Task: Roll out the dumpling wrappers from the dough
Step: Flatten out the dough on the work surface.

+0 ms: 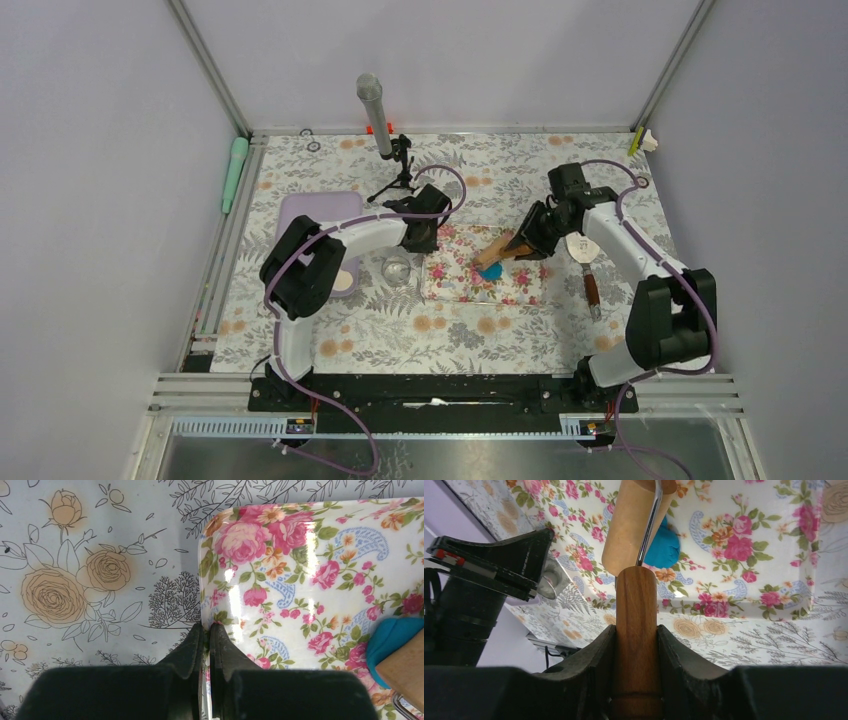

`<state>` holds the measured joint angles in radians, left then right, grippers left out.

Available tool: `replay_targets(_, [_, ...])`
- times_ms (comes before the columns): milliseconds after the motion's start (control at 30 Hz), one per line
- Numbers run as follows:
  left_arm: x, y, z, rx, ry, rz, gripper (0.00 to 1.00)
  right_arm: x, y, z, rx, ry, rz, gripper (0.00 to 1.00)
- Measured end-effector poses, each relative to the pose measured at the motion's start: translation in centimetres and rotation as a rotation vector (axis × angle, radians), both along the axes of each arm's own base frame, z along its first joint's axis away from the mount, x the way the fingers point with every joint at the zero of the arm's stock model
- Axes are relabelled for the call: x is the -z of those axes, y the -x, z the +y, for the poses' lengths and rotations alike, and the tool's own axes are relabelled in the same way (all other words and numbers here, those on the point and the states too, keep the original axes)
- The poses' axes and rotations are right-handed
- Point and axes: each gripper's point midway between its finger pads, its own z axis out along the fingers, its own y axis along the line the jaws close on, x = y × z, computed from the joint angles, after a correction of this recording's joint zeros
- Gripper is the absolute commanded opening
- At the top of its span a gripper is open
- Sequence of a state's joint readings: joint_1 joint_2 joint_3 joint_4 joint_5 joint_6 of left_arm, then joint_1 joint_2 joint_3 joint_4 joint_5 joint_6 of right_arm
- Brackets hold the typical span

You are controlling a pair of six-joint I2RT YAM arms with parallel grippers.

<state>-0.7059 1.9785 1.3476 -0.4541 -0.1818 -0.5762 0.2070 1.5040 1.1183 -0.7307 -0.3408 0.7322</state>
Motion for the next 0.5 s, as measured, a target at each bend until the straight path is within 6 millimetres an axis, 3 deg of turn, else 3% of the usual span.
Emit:
replay_targets(300, [0.0,0.3,-0.3,0.006,0.012,0.002,0.0,1.0,-2.7,1.4,0.013,-0.055,-0.032,0.0])
replay_targets(500, [0.0,1.0,-1.1,0.023,0.021,0.009,0.0,0.6,-2.4,1.3,0.014,-0.045,-0.028,0.0])
